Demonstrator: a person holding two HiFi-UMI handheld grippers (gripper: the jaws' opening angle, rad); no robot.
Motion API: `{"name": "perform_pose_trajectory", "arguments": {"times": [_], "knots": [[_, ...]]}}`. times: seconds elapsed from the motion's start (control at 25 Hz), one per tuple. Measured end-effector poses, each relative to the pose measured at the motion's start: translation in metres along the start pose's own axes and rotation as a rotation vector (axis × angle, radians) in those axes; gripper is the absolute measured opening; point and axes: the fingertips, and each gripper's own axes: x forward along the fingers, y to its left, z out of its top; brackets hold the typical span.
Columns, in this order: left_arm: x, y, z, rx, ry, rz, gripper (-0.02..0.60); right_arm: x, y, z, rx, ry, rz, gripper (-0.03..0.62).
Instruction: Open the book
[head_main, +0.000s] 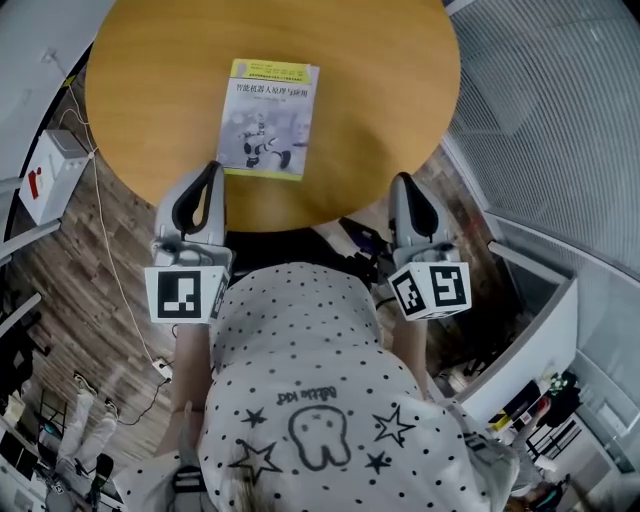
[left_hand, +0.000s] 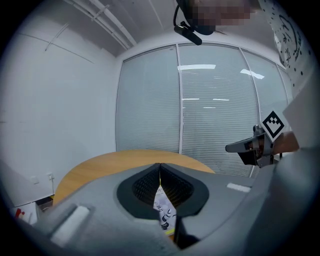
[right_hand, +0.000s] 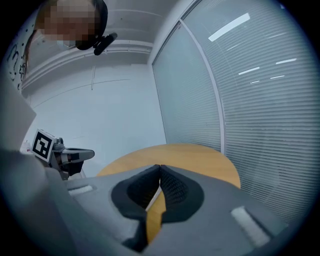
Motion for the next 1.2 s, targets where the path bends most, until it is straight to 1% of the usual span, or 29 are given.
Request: {"name": "perform_pose_trajectory", "arguments": {"times": [0.28, 0.48, 0.76, 1.2], "knots": [[-0.011, 0.005, 0.004, 0.011, -0.008, 0.003, 0.012, -0.003, 0.010, 0.005, 0.001, -0.018, 0.001, 0.005], [-0.013, 0.008, 0.011, 0.024, -0.034, 0.007, 0.012, -0.006, 0.013, 0.009, -0.004, -0.037, -0.003, 0.005], [-0.018, 0.003, 0.013, 0.025, -0.054, 0.001, 0.012, -0.012, 0.013, 0.013, -0.015, -0.057, -0.010, 0.005], [-0.026, 0.000, 0.016, 0.027, -0.075, 0.021, 0.012, -0.015, 0.014, 0.015, -0.027, -0.070, 0.010, 0.005]]}}
